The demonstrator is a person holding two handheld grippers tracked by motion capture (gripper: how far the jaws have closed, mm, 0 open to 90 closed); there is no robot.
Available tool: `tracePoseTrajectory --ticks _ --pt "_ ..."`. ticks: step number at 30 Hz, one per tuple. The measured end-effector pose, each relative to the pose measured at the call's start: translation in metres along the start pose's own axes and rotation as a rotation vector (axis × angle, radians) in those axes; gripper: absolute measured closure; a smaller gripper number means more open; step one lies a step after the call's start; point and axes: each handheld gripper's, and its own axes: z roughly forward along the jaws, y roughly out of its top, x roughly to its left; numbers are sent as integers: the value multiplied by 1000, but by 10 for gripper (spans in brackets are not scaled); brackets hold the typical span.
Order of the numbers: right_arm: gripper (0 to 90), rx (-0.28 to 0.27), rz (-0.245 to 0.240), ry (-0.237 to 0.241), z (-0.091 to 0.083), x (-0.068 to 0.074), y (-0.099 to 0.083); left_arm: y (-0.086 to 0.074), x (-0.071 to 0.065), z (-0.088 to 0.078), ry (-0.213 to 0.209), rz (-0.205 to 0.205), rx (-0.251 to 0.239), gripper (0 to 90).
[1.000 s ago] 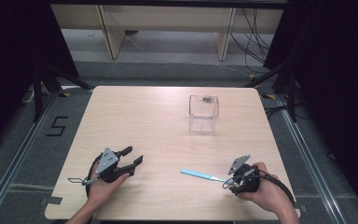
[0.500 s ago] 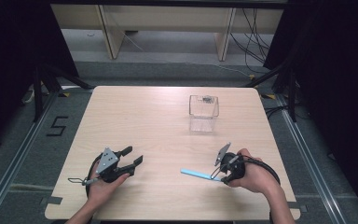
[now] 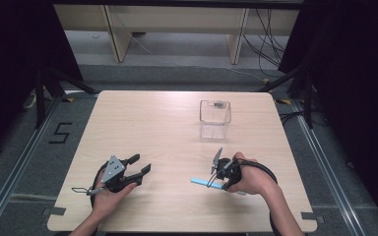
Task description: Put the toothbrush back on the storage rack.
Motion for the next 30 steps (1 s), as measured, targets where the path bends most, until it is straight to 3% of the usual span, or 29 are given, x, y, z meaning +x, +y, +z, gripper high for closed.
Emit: tracePoseTrajectory --ticks 17,30 --pt "638 33 -58 46 15 -1 17 0 0 0 -2 1 0 387" --pt "708 66 -37 85 21 -2 19 0 0 0 -2 0 1 387"
